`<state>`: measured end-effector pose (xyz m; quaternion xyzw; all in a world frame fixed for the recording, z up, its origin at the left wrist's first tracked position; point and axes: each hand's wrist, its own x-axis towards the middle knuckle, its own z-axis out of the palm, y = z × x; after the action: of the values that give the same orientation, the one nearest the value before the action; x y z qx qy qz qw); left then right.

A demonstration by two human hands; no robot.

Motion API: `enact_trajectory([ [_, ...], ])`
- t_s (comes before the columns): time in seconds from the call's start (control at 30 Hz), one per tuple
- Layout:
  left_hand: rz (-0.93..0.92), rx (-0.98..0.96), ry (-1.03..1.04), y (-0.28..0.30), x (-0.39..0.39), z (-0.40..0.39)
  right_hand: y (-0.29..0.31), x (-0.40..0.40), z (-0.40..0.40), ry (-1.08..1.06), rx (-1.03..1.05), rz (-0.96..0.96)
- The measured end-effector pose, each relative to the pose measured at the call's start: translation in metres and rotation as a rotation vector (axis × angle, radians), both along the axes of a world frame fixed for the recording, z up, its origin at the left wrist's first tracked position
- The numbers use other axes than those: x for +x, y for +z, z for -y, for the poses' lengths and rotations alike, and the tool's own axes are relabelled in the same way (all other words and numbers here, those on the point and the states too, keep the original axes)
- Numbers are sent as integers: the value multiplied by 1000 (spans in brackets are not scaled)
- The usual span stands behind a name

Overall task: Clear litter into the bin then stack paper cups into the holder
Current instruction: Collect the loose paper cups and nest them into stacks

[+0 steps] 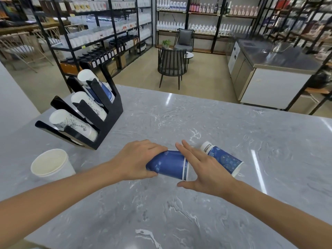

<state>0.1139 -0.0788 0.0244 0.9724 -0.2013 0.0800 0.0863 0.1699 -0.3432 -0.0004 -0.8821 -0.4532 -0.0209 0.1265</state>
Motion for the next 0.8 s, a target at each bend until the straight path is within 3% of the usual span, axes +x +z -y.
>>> enact_trajectory([
  [0.23, 6, -28, 8, -8, 28, 15, 8, 15, 38, -25, 151, 74],
  [0.4, -17, -24, 20, -18, 50, 12, 3, 44, 83, -292, 72, 66],
  [0.6, -60, -39, 22, -31, 71, 15, -30, 64, 117, -685, -124, -147],
  [0.8, -86, -24, 9, -41, 82, 15, -58, 65, 124, -774, -140, -305],
])
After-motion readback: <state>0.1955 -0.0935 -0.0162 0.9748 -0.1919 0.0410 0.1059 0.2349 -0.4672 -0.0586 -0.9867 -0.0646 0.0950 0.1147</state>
